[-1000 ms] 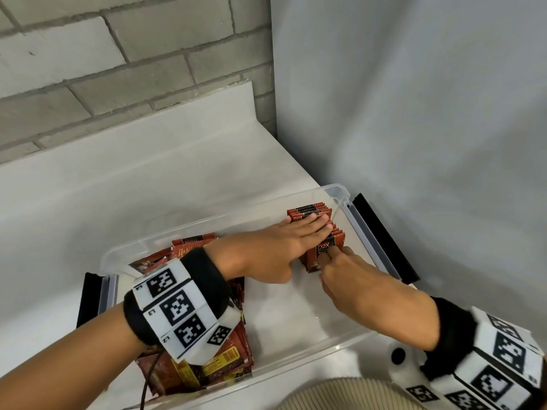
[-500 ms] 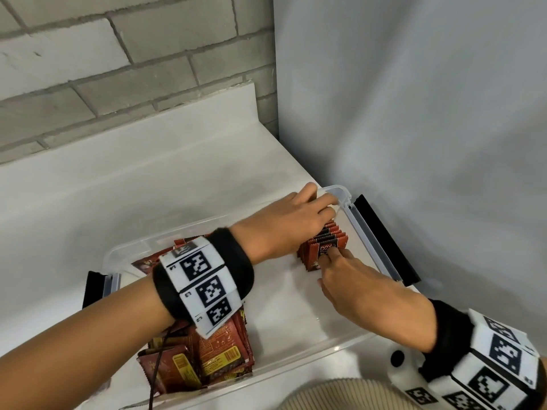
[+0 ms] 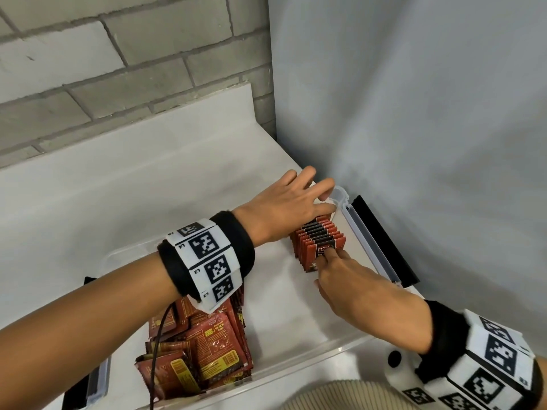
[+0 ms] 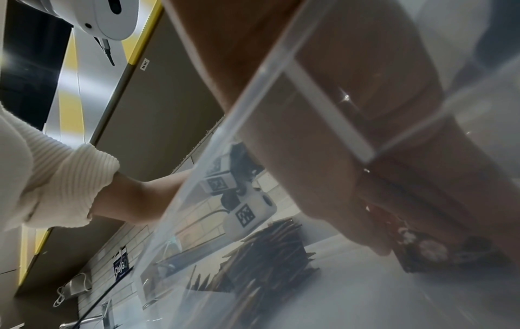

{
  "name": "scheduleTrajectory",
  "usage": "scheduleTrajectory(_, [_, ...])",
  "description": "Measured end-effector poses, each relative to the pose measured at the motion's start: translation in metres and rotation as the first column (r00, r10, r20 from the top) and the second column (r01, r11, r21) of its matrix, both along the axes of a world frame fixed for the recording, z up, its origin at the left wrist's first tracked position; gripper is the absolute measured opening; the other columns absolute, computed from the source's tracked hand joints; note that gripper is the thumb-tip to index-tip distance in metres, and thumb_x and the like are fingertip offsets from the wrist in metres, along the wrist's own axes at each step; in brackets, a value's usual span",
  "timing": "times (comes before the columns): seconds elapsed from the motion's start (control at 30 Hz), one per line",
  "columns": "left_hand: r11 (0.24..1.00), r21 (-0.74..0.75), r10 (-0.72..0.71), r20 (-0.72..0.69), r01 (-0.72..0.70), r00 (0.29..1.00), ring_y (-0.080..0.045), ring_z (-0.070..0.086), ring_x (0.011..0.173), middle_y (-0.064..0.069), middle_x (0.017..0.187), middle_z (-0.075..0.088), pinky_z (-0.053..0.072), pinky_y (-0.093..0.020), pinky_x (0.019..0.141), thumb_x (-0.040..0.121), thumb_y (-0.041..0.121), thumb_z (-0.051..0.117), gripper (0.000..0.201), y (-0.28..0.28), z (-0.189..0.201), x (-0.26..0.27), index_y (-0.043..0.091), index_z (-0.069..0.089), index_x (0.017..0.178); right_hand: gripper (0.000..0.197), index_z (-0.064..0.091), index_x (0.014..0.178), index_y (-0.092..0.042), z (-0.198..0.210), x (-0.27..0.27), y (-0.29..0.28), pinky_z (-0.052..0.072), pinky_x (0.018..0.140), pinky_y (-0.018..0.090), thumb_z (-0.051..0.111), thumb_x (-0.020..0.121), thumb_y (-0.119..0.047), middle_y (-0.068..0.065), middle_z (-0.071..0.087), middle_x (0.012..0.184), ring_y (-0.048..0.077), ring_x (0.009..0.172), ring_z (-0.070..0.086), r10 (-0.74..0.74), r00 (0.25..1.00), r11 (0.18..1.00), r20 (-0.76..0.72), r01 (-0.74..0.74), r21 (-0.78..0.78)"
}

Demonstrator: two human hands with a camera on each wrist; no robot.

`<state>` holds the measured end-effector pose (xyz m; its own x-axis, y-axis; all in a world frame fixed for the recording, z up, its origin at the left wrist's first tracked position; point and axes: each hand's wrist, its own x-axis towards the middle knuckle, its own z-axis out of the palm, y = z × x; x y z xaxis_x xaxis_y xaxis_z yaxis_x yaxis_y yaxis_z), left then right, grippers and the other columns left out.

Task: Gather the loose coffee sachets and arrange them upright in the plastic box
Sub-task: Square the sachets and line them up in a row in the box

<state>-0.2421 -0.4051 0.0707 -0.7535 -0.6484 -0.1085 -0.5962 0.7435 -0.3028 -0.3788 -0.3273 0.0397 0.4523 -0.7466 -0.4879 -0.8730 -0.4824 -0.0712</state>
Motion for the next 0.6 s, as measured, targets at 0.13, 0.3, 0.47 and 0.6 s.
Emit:
scheduleTrajectory(0.13, [0.999,0.023,-0.028,-0.022,0.029,0.999,-0.028,0.037,0.108,-0.008,0.122,0.042,0.041,-0.037,0.083,0.069,0.018,0.082,0.060,-0.007,0.007,-0.001,0.025,0.054,0.121,0.045,0.032,0.142,-0.002,0.001,0.000,-0.001,0.046,0.096,0.033,0.046,0.100,-0.012,0.016,0.038,0.137,0.027,0.123,0.043,0.002,1.000,1.000,0.002,-0.002,0.009])
scheduleTrajectory(0.3, [0.999,0.032,-0.038,0.001,0.038,0.999,-0.028,0.037,0.113,-0.008,0.125,0.040,0.040,-0.039,0.088,0.069,0.026,0.084,0.061,-0.013,0.009,-0.002,0.026,0.053,0.122,0.044,0.034,0.141,-0.001,0.001,0.000,-0.001,0.047,0.097,0.035,0.045,0.099,-0.010,0.017,0.037,0.137,0.029,0.123,0.043,0.003,1.000,1.000,-0.005,-0.003,0.015])
scheduleTrajectory(0.47, [0.995,0.100,-0.010,-0.008,0.011,1.000,-0.029,0.031,0.120,-0.009,0.134,0.031,0.036,-0.042,0.097,0.082,0.016,0.071,0.062,-0.014,0.010,0.001,0.031,0.043,0.135,0.043,0.035,0.140,-0.002,0.000,-0.001,-0.002,0.047,0.097,0.034,0.046,0.099,-0.011,0.016,0.040,0.136,0.028,0.121,0.045,0.015,1.000,1.000,0.008,-0.015,0.001])
scheduleTrajectory(0.6, [0.992,0.127,0.016,-0.039,-0.011,0.999,-0.028,0.028,0.124,-0.009,0.138,0.028,0.036,-0.040,0.101,0.082,0.013,0.072,0.070,-0.011,0.010,0.002,0.031,0.037,0.139,0.043,0.034,0.141,-0.002,0.000,0.000,-0.001,0.048,0.095,0.034,0.045,0.100,-0.013,0.016,0.042,0.134,0.028,0.117,0.049,0.008,1.000,1.000,0.014,-0.008,-0.010])
